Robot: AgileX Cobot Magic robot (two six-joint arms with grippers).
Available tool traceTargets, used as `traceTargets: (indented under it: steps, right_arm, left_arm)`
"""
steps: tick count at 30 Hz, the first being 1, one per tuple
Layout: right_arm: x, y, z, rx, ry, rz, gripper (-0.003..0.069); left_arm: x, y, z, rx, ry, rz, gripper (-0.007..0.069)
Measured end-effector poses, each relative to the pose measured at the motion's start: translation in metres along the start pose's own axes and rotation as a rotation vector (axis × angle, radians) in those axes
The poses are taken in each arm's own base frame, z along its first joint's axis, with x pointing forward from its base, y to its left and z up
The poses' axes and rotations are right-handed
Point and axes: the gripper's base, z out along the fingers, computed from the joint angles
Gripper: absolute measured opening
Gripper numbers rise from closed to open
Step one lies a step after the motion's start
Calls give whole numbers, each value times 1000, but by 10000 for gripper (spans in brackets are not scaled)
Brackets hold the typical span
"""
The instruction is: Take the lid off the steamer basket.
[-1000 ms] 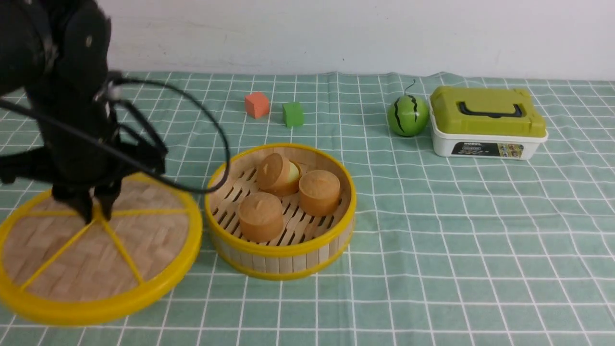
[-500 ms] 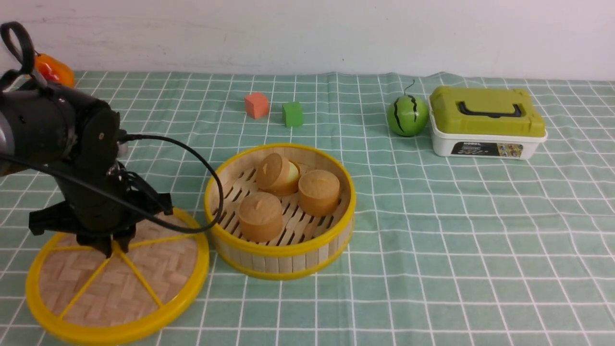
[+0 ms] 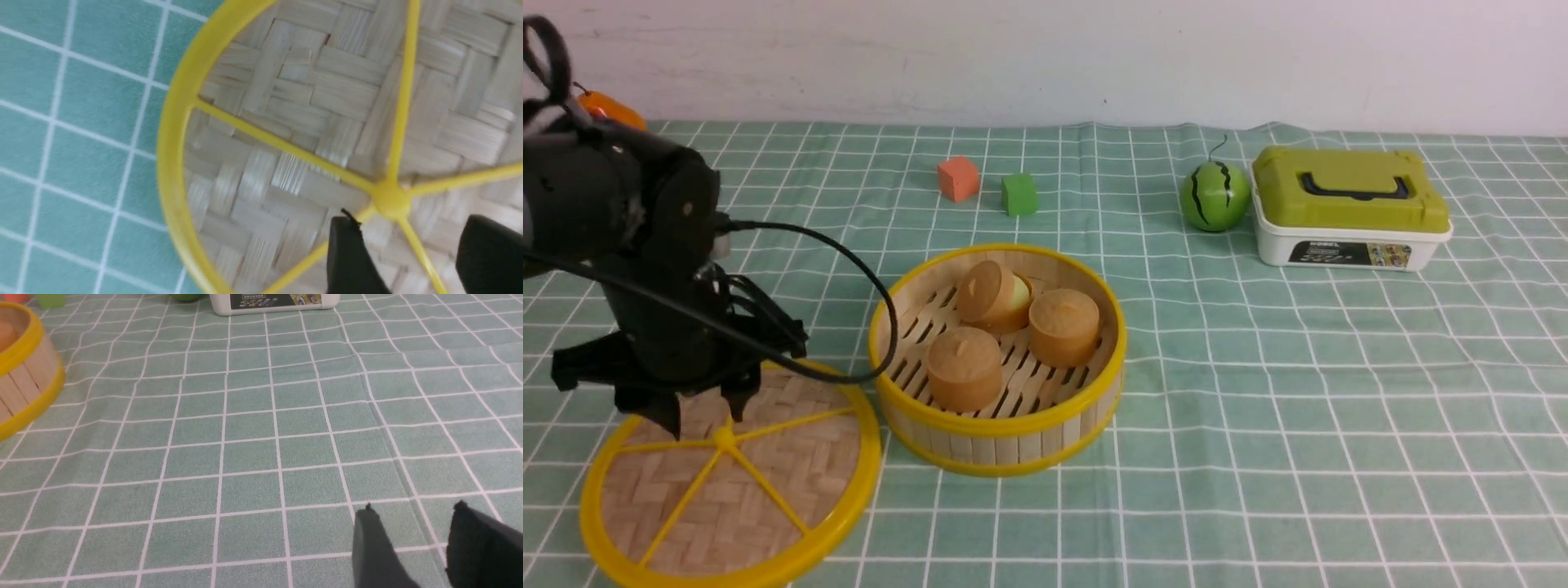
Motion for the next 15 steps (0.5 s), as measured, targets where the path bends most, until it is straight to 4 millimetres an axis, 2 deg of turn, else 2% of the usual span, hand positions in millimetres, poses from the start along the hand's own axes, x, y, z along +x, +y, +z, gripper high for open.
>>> traceTargets:
  steps: [2,4,5,6,8,11,12,15]
  right_arm:
    - [0,0,0,0,0,0,241]
    - [0,0,0,0,0,0,241]
    - [0,0,0,0,0,0,241]
    - [0,0,0,0,0,0,241]
    - [0,0,0,0,0,0,241]
    - [0,0,0,0,0,0,241]
    - [0,0,0,0,0,0,241]
    - [0,0,0,0,0,0,241]
  left_arm:
    - [4,8,-22,4,-14,-9,295]
    - [12,19,-49,10,-24,-12,188]
    - [13,20,-52,12,-26,-11,176]
    - [20,29,-75,37,-60,9,85]
    - [32,40,-95,68,-101,46,-6]
    - [62,59,-121,129,-166,99,-13]
    - [66,62,-125,143,-182,101,-13]
    - [117,88,-138,255,-324,119,-13]
